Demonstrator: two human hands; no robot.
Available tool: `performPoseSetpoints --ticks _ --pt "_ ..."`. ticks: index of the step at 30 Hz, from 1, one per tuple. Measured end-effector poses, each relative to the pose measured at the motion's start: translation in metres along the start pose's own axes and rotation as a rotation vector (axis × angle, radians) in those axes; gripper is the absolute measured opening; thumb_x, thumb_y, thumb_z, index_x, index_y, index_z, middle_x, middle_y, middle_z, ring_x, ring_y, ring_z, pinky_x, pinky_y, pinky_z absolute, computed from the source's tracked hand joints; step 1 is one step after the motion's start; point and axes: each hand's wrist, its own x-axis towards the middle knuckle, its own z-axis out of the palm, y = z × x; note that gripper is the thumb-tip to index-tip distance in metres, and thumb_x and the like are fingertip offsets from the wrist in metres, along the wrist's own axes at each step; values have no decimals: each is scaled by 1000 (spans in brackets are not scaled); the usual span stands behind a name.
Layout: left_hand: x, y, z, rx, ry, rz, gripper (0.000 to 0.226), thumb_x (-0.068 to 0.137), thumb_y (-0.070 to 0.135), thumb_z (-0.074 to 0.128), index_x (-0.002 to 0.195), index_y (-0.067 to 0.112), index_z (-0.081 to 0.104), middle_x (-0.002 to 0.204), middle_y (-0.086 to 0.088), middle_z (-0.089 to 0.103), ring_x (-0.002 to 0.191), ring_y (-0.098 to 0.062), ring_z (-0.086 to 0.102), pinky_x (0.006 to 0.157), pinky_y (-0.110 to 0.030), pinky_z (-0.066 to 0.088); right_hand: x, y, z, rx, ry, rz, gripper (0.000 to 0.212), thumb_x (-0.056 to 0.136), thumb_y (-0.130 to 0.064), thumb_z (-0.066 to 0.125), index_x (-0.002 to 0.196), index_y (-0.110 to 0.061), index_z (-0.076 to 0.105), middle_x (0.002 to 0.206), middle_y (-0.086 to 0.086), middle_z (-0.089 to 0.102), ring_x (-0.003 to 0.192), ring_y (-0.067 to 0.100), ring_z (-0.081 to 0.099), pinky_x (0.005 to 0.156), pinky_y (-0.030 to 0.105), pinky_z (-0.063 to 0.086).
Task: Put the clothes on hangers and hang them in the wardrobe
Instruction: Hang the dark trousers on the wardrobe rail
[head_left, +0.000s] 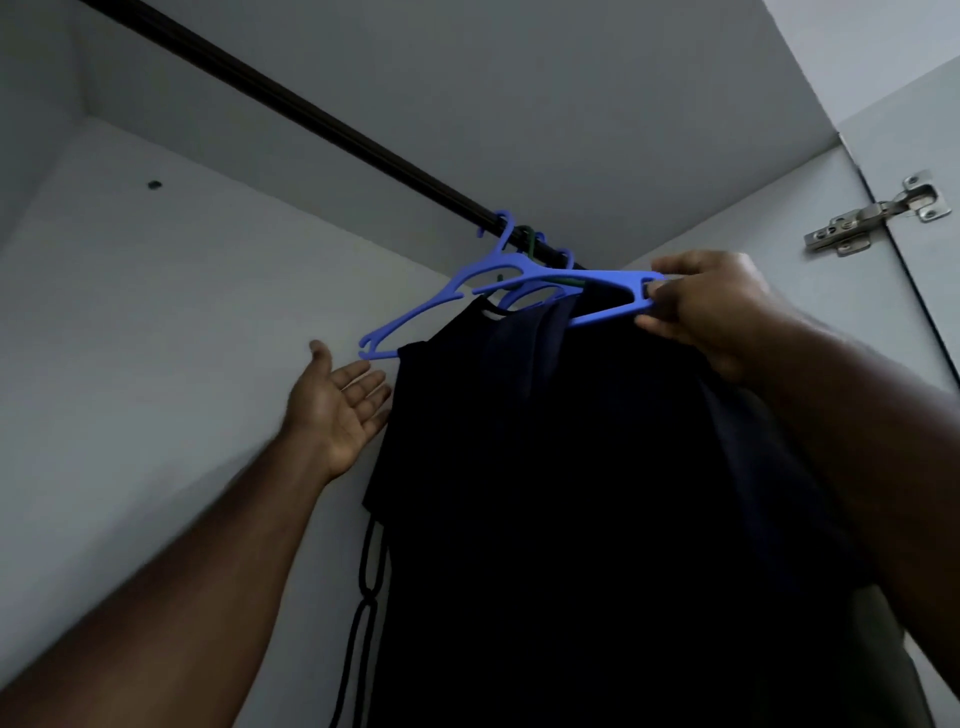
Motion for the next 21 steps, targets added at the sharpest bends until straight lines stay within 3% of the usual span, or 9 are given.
performPoseSetpoints --ticks 2,3,5,7,11,18,21 --pt "-10 -5 -2 165 21 35 74 101 66 28 150 14 43 155 -9 44 142 -26 42 119 -47 32 -4 1 -5 -212 60 -129 40 91 -15 68 131 -16 63 105 2 71 83 19 75 82 37 61" --pt "-15 -8 -4 237 27 57 71 101 64 28 150 15 43 155 -5 45 142 -24 42 118 -46 32 -8 0 -8 -355 80 -213 44 89 -21 69 133 -18 62 108 0 72 88 20 74 91 38 58" --pt "-24 -15 -7 365 48 117 63 103 61 31 146 19 49 144 4 52 134 -17 47 113 -40 37 -28 -6 -9 -658 122 -389 49 91 -28 63 139 -19 57 125 4 68 113 25 65 104 35 47" --pt "-31 -22 -10 513 113 227 48 104 55 36 135 25 57 129 7 57 121 -13 52 105 -36 42 -49 -10 -5 -825 103 -516 54 94 -29 58 147 -20 48 142 8 56 132 30 49 108 39 39" --pt "-51 -31 -14 831 218 393 51 106 46 39 150 21 43 153 1 45 140 -16 42 114 -31 30 -90 -10 6 -984 10 -628 60 94 -36 57 150 -20 41 155 4 42 141 30 37 112 47 36" --pt "-113 -59 -20 1019 214 514 54 105 42 42 154 20 38 159 0 38 147 -15 33 111 -22 23 -153 17 6 -1155 -89 -639 64 93 -41 56 152 -23 38 158 -1 37 148 24 27 116 49 32" --pt "-130 -75 -23 1057 164 537 59 104 47 43 156 19 34 164 -1 30 152 -13 22 120 -28 19 -175 25 2 -1210 -143 -638 66 93 -43 55 153 -26 35 161 -4 32 151 20 22 117 48 29"
